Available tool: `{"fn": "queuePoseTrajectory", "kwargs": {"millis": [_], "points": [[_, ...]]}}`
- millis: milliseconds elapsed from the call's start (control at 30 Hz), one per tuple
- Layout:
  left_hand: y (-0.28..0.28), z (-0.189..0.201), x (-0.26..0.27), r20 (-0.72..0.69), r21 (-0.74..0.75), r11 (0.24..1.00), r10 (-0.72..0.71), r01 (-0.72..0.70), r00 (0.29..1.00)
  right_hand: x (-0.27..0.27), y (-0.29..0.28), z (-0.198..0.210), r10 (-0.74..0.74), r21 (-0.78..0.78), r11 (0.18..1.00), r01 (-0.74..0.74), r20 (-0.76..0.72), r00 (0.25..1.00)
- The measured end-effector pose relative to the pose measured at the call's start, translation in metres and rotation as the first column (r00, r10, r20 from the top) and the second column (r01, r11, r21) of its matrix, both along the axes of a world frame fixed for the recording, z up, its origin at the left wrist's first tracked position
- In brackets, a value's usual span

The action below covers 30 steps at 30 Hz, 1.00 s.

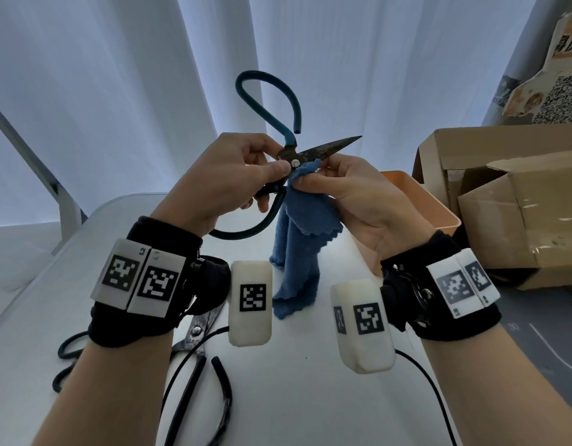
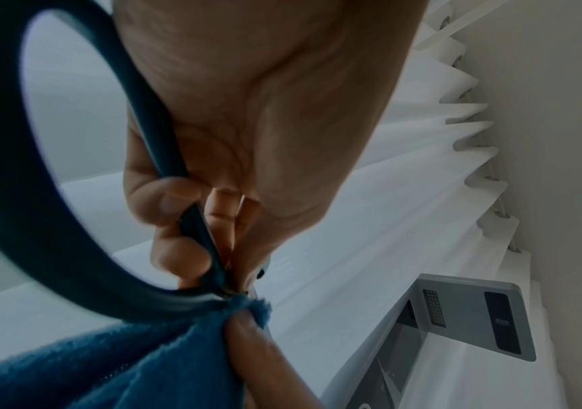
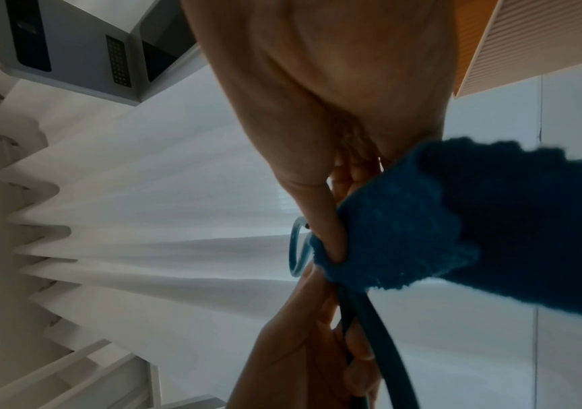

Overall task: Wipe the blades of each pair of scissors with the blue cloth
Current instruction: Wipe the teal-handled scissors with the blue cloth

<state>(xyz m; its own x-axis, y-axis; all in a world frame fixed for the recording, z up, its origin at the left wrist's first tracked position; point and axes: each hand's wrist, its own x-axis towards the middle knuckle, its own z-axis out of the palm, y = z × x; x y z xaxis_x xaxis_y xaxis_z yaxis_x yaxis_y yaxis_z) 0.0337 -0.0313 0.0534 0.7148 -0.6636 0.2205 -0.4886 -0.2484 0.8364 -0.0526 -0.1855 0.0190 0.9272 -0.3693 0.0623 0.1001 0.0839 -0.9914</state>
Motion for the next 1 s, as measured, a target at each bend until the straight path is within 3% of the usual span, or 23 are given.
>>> {"fn": "queuePoseTrajectory", "kwargs": {"millis": [600,867,1000], "points": [[0.006,0.003,0.003,-0.039,-0.003,1.000,0.010,-0.010,0.999,-0.005,-0.004,0.004,0.081,-0.050,0.995,-0.081,-0.009,0.997],[0.012,0.007,0.007,-0.055,-0.015,0.998,0.062,-0.063,0.997,-0.003,-0.018,0.001,-0.213,0.135,0.968,0.213,-0.018,0.977],[0.007,0.005,0.003,-0.059,0.001,0.999,0.042,-0.042,0.997,0.000,-0.020,-0.004,-0.291,0.202,0.939,0.280,0.027,0.956]]}}
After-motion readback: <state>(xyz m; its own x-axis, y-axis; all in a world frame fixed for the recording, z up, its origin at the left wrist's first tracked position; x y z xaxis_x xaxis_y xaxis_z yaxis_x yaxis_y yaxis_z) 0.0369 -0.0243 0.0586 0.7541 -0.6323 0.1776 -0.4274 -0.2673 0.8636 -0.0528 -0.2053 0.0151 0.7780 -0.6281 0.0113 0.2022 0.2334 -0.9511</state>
